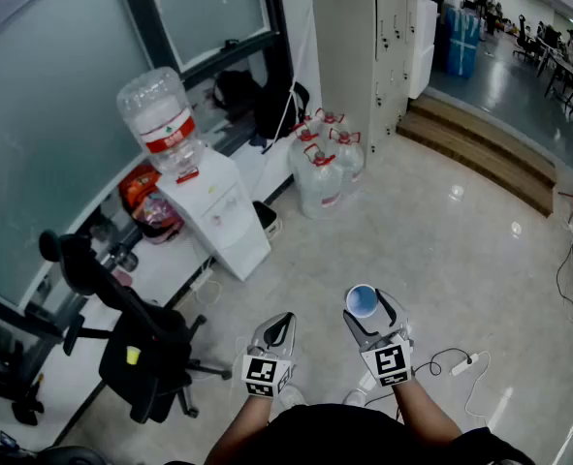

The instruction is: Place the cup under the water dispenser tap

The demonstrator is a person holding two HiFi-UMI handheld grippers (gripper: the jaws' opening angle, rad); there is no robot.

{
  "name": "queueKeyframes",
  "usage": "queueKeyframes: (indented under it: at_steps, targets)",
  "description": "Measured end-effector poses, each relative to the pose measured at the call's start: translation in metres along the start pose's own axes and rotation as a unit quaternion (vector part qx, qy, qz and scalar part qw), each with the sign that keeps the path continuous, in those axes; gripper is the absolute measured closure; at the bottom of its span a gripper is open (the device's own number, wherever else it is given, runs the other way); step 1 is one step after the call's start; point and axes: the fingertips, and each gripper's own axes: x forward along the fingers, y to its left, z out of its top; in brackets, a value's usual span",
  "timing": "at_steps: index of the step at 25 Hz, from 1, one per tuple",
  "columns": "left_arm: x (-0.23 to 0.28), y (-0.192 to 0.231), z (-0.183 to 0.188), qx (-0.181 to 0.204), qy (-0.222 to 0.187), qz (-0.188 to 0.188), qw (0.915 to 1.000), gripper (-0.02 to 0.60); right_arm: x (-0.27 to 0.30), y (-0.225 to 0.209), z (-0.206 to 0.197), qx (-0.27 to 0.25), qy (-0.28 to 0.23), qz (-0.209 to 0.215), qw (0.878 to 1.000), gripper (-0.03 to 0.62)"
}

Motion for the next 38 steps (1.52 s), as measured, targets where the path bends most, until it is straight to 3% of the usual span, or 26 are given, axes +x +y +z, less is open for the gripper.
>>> queueKeyframes:
  at_steps: [11,24,38]
  targets:
    - [-0.011,0.035,-0.004,-0.006,0.0,0.014,0.9999,0.565,0.029,0.019,0.008,0.008,-0.004,0.004,1.0,0.261]
    - [-0.039,0.114,-0.007,-0.017,-0.01,0.02,0.9996,0.565,0.102,0.07,0.031,0.033,-0.002,0.015,0.999,0.261]
    - [-0.055,0.193,-0.023,-0.034,0.0,0.054,0.9979,0.565,0.181,0.113,0.039,0.007,0.019,0.053,0.998,0.261]
